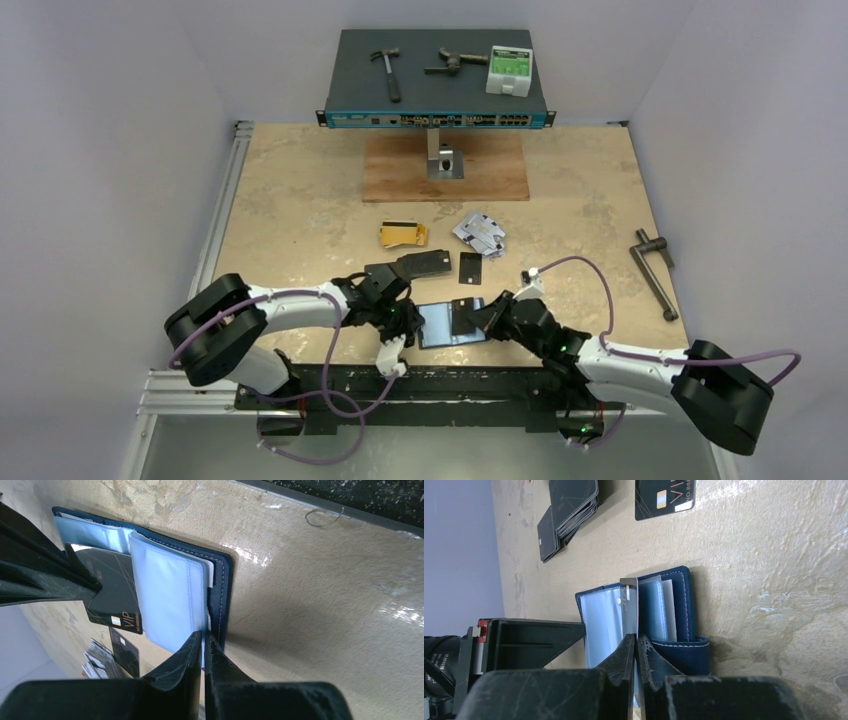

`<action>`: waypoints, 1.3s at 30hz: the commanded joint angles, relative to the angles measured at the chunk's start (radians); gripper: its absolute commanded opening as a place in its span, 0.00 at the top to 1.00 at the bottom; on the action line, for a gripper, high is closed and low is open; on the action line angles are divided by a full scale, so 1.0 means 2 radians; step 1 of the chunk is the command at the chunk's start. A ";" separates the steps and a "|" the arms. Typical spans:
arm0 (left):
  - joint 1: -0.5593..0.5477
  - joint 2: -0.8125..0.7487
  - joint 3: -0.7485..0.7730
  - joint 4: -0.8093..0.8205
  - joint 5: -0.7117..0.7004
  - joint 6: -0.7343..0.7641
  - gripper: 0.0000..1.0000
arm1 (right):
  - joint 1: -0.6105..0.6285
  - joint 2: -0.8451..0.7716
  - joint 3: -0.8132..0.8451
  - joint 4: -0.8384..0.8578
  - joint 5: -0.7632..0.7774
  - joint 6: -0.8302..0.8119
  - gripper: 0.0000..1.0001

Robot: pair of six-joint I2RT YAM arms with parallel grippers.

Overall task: Put the credit cards into the card holder
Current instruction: Insert the credit card into the card holder.

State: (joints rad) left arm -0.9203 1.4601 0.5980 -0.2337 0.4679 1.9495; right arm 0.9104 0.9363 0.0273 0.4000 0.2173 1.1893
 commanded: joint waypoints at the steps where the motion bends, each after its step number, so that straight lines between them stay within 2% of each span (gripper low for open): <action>1: -0.009 0.004 -0.018 -0.043 -0.011 -0.028 0.97 | -0.001 0.015 0.018 -0.032 0.004 -0.012 1.00; 9: -0.023 0.006 -0.019 -0.035 -0.021 -0.049 1.00 | -0.001 0.071 0.046 -0.044 -0.013 -0.025 1.00; 13: -0.025 0.003 -0.023 -0.035 -0.023 -0.052 1.00 | 0.000 0.047 0.022 -0.008 -0.013 0.003 1.00; 22: -0.033 0.007 -0.019 -0.028 -0.032 -0.068 1.00 | 0.000 0.070 0.039 -0.021 -0.026 -0.027 1.00; 29: -0.038 0.009 -0.021 -0.026 -0.039 -0.077 1.00 | -0.002 -0.035 0.013 -0.028 -0.002 0.005 1.00; 32: -0.038 0.010 -0.019 -0.021 -0.043 -0.087 1.00 | -0.001 -0.056 0.001 -0.023 -0.001 0.016 1.00; 39: -0.040 0.011 -0.019 -0.022 -0.048 -0.087 1.00 | -0.001 0.007 0.017 -0.011 0.002 0.001 1.00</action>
State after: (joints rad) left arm -0.9901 1.4506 0.5907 -0.1936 0.3779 1.8130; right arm 0.9031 0.8955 0.0368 0.3672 0.1928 1.2015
